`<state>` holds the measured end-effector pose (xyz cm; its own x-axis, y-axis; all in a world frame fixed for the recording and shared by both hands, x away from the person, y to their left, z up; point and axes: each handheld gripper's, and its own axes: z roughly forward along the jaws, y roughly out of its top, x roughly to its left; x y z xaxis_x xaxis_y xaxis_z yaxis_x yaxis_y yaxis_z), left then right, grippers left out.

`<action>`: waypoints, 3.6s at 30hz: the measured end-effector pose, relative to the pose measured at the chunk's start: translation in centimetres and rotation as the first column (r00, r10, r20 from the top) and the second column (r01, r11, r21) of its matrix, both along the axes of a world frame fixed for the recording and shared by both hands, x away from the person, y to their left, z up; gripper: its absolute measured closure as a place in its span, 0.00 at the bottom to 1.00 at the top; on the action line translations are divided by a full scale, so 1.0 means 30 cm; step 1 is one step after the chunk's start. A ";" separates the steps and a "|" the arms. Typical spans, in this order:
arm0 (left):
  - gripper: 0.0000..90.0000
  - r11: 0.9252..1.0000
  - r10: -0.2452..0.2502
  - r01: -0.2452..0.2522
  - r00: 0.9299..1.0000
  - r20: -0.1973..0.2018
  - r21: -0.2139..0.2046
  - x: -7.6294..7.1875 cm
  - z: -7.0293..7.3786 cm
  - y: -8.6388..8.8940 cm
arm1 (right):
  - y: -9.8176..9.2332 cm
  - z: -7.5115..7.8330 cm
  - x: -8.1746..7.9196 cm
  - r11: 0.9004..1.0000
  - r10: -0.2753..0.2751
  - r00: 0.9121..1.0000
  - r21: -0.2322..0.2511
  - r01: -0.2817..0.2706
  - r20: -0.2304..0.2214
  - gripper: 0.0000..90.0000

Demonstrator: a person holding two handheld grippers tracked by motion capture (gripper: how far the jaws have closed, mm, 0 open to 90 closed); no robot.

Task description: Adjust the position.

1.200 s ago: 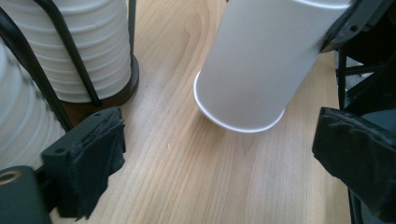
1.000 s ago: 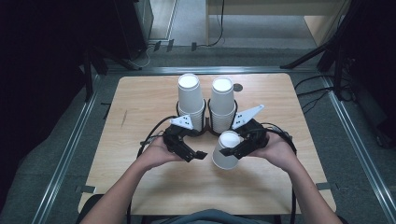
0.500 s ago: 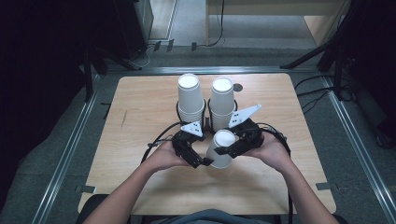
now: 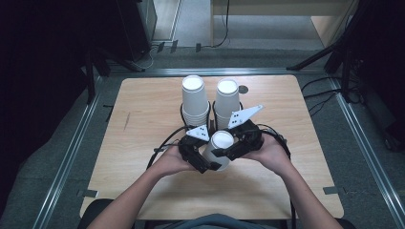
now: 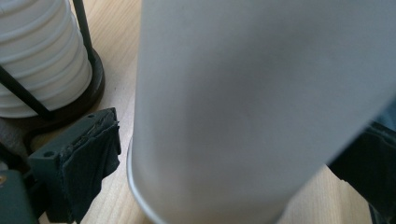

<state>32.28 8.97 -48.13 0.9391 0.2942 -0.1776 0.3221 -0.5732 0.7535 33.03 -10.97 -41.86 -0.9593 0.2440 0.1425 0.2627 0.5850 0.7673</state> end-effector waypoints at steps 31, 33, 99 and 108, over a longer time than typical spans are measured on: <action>0.19 0.981 -0.075 0.074 0.997 0.000 0.177 0.021 0.093 0.075 | -0.049 -0.063 -0.010 0.996 0.071 0.997 -0.046 -0.072 -0.031 0.17; 0.19 0.974 -0.086 0.084 0.996 0.004 0.210 0.022 0.093 0.070 | -0.051 -0.074 -0.009 0.996 0.070 0.997 -0.046 -0.071 -0.035 0.18; 0.00 0.972 -0.123 0.115 0.992 0.026 0.204 0.025 0.057 0.048 | -0.062 -0.087 0.001 0.994 0.107 0.992 -0.016 -0.107 0.060 0.26; 0.00 0.984 -0.112 0.109 0.994 0.017 0.139 0.022 0.047 0.054 | -0.079 -0.052 -0.009 0.994 0.100 0.994 0.030 -0.102 0.054 0.26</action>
